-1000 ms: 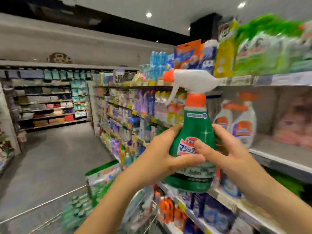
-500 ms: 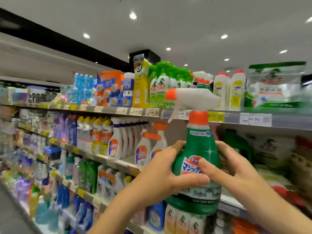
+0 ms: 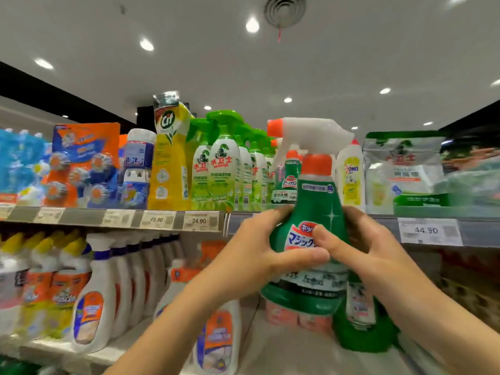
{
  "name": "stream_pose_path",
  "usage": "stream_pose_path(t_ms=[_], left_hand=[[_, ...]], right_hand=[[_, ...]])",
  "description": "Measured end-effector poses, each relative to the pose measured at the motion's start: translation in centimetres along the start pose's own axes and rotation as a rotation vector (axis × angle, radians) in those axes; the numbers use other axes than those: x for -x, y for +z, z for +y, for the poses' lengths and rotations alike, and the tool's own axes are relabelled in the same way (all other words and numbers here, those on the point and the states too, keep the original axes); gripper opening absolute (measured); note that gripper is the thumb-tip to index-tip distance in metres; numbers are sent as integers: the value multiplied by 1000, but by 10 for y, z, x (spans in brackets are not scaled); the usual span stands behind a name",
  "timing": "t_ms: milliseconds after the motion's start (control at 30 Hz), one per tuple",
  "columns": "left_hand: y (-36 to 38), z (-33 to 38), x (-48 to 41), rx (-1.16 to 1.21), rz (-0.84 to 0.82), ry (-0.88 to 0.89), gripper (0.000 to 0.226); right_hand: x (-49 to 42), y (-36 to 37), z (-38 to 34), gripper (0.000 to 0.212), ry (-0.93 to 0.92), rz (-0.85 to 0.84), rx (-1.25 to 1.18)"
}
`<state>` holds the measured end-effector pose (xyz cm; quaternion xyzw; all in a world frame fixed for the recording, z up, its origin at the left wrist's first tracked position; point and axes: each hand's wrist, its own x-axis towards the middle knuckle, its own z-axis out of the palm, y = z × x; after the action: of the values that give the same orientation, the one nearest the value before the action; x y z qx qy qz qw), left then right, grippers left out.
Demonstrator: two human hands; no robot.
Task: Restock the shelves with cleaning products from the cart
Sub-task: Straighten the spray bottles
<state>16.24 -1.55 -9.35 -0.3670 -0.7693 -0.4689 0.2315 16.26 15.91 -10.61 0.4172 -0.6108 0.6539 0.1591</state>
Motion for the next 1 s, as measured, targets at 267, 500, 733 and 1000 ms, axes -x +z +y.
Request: stream_pose_path(t_ms=[267,500,733,1000], left_hand=[[-60,-7,-113,-145,26,166,45],[-67,-51,-159,-288,-10,36,40],[-74,-79,-169,-378,-111,-100,27],[-63,-82,-204,-765,-170,-380,52]], right_hand=[[-128,-11,-3,28,-141,124,158],[-183,-39,31,26,-10,41,396],[-204,-48,64,32,201,-124,433],[-229,-59,65,37,419,-273,593]])
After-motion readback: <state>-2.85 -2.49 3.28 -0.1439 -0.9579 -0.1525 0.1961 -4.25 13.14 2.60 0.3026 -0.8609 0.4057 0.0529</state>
